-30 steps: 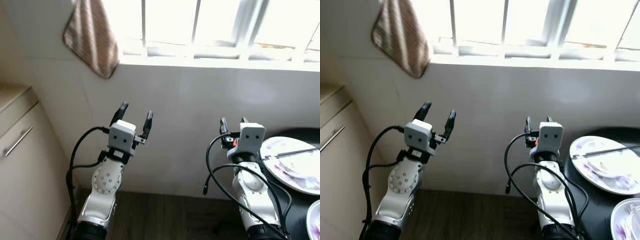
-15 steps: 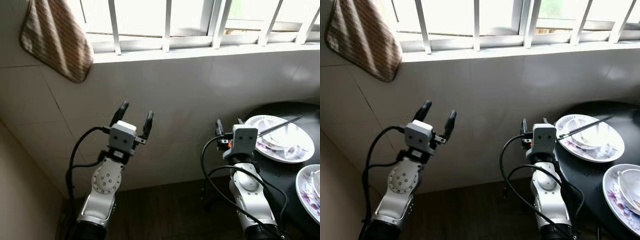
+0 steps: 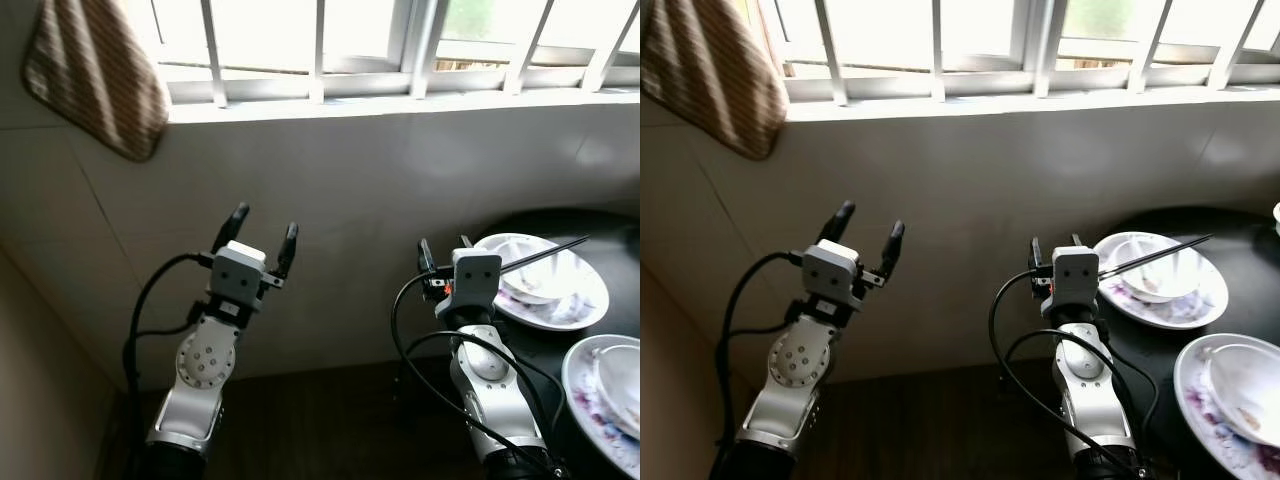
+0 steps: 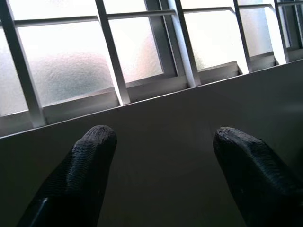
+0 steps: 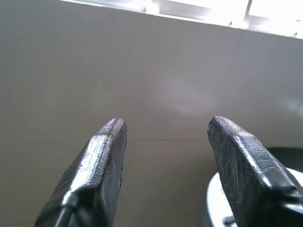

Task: Kitchen organization

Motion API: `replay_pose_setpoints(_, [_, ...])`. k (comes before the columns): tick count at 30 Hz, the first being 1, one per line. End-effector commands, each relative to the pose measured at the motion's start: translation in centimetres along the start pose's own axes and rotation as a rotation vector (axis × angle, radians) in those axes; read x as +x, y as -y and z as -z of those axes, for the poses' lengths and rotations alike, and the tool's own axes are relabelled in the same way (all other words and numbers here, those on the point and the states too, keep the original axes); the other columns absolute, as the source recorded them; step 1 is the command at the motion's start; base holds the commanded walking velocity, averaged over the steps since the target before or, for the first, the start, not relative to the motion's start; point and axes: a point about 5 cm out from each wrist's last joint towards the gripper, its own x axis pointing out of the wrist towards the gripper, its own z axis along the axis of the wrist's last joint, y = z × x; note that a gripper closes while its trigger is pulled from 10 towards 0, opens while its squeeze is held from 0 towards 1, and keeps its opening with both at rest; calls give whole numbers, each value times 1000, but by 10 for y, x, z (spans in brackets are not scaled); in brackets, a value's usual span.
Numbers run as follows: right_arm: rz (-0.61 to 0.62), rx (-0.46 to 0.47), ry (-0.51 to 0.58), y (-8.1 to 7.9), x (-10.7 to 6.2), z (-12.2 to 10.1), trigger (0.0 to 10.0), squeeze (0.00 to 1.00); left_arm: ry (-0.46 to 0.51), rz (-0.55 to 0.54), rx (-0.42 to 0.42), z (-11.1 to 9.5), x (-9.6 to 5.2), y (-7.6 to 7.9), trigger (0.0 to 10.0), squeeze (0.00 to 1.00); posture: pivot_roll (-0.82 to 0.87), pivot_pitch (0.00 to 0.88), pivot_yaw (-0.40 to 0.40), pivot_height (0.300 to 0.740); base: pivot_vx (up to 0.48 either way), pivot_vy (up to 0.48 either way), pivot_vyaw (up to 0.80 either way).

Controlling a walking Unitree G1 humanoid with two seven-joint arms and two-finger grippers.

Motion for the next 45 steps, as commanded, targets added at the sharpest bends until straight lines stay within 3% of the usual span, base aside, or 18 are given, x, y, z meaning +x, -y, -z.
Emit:
replay_pose_setpoints(1, [-9, -12, 17, -2, 1, -2, 10000, 0, -9, 1, 19, 2, -1, -3, 10000, 0, 21, 0, -1, 740, 0, -480, 0])
replay_pose_setpoints(13, [-16, -18, 26, -3, 2, -3, 10000, 0, -18, -19, -7, 3, 0, -5, 10000, 0, 21, 0, -2, 740, 0, -66, 0])
replay_pose_setpoints(27, [-17, -18, 32, -4, 2, -3, 10000, 0, -7, -16, -9, 2, 0, -5, 10000, 0, 23, 0, 0, 740, 0, 425, 0])
replay_pose_setpoints(40, [-17, -18, 31, -6, 3, -2, 10000, 0, 0, 6, 14, 1, 0, -3, 10000, 0, 22, 0, 1, 740, 0, 0, 0])
replay_pose_setpoints(45, [-15, -17, 31, -6, 2, -2, 10000, 0, -3, 8, 14, 2, 0, -2, 10000, 0, 22, 0, 2, 740, 0, -480, 0])
